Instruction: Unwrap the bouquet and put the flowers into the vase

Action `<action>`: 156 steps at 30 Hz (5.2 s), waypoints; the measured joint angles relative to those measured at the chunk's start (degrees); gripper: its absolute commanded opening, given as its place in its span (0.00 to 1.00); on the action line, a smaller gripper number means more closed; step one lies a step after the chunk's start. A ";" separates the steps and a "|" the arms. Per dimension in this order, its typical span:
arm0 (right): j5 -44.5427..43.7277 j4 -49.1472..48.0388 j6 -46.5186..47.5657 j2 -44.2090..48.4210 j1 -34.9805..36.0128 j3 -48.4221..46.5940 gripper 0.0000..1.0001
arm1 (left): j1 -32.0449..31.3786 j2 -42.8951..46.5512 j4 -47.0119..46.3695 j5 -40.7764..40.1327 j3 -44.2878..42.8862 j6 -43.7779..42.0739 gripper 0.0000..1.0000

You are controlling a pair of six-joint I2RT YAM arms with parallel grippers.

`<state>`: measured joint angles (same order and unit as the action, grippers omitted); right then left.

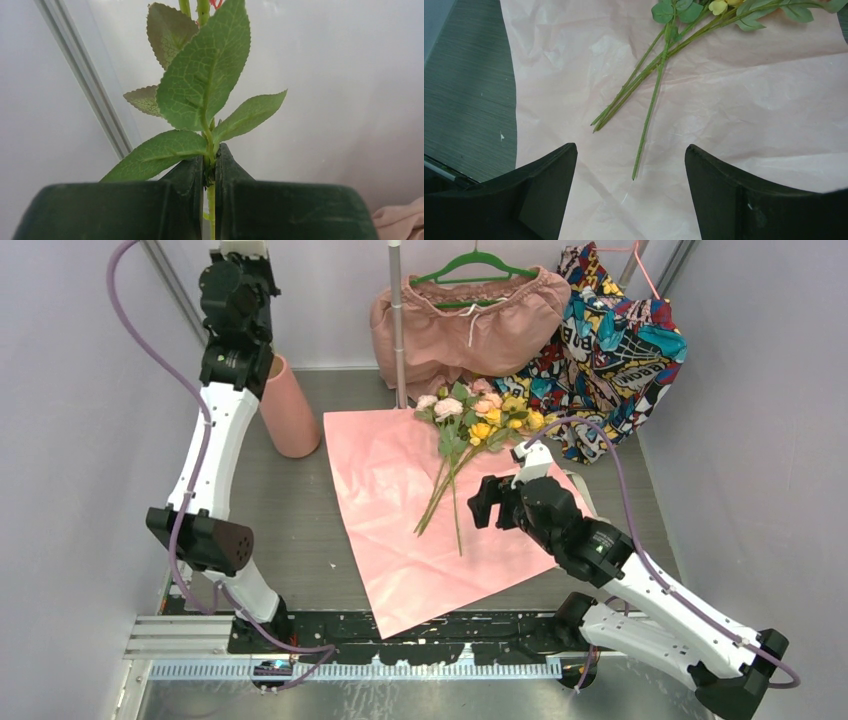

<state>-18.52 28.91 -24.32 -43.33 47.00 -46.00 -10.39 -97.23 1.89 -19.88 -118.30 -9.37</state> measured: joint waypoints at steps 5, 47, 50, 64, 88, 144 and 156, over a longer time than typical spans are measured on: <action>0.07 -0.52 -0.28 -0.07 -0.13 1.20 0.84 | 0.68 -1.22 -1.20 -0.35 7.10 0.00 0.00; -0.68 -5.03 -4.44 -37.62 -6.80 -12.52 0.51 | -8.94 38.69 -5.29 6.71 52.39 33.29 0.92; 0.46 -5.53 -4.28 -42.95 -9.49 -17.84 0.45 | -12.55 36.37 -1.66 11.52 60.43 35.47 0.88; 8.33 -9.64 -5.68 -58.47 -14.34 -19.50 0.41 | -17.25 43.08 4.57 20.61 75.32 40.79 0.80; 5.05 -3.63 -5.29 -39.26 -6.08 -21.88 0.01 | -17.27 32.48 -0.70 31.65 74.03 51.58 0.89; -14.10 2.05 -4.31 -10.73 6.88 -16.31 0.57 | -15.04 22.40 1.36 37.90 36.28 47.43 0.00; -15.52 1.75 -4.31 -10.62 6.88 -12.02 0.57 | -7.89 22.82 2.89 5.99 25.53 16.59 0.00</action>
<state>-34.04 30.65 -28.62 -53.95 53.89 -58.02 -18.28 -74.41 4.78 -13.89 -92.77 7.22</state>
